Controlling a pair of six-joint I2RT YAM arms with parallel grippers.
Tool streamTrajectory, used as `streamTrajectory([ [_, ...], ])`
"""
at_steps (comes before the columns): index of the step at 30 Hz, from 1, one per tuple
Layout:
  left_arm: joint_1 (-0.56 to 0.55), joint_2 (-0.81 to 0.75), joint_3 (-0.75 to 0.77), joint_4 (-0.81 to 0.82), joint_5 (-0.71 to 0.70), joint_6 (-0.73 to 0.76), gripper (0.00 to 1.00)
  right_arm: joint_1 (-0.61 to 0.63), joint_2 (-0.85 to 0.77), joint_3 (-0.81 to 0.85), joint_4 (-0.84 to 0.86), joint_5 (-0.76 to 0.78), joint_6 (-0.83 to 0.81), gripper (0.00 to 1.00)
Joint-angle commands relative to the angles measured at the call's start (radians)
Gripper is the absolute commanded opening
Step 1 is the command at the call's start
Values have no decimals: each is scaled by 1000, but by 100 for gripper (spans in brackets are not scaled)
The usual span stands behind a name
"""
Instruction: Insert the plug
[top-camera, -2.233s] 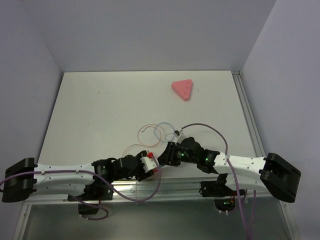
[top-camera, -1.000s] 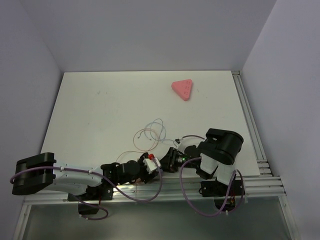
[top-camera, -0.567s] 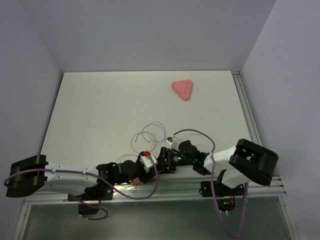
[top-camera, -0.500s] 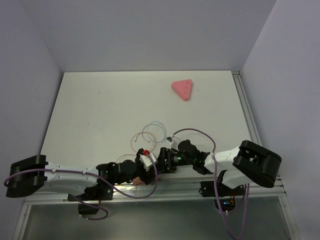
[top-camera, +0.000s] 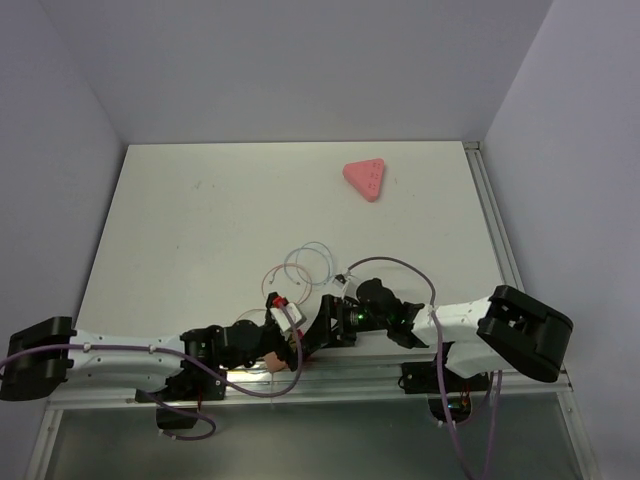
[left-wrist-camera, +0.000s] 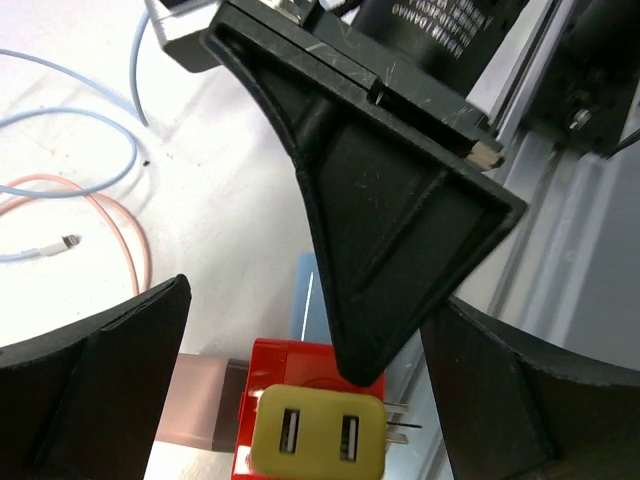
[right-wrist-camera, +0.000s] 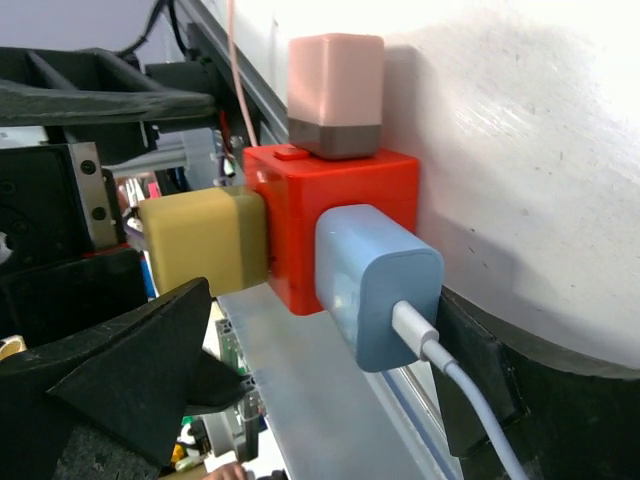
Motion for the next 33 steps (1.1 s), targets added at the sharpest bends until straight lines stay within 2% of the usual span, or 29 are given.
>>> streamTrajectory([
  [1,4,-108,19,49,-54,-71,100,-7,-30,-2,-105,-8,-61,91],
  [6,4,-296,54,-90,-61,-235,99,-15,-76,-13,-159,-9,-86,91],
  [8,4,-372,77,-212,-145,-327,99,-19,-91,-9,-180,-9,-99,91],
  [9,4,-392,88,-274,-187,-440,99,-22,-91,-7,-194,-11,-112,90],
  [10,4,-421,101,-328,-210,-493,100,-30,-90,-5,-194,-14,-116,90],
  [12,4,-442,146,-481,-228,-603,100,-38,-78,-9,-179,-18,-116,89],
  [14,4,-449,190,-563,-215,-707,99,-47,-59,-19,-148,-34,-103,87],
  [17,4,-408,284,-817,-248,-914,99,-57,-53,-41,-87,-38,-86,86],
  [18,4,-399,298,-863,-245,-1027,96,-59,-55,-44,-67,-40,-80,84],
  [19,4,-385,310,-940,-227,-1077,87,-62,-58,-47,-61,-42,-79,83],
  [21,4,-377,330,-1003,-196,-1213,76,-67,-68,-42,-67,-38,-86,82],
  [24,4,-371,352,-1107,-144,-1340,43,-74,-94,-33,-87,-46,-93,80],
  [25,4,-369,350,-1100,-99,-1346,19,-76,-114,-29,-99,-40,-96,80],
  [26,4,-365,345,-1091,-74,-1348,7,-76,-124,-19,-114,-35,-101,79],
  [27,4,-360,341,-1083,-55,-1369,0,-79,-131,-15,-133,-32,-109,78],
  [33,4,-229,287,-997,86,-1406,0,-88,-162,-19,-98,-19,-86,77],
])
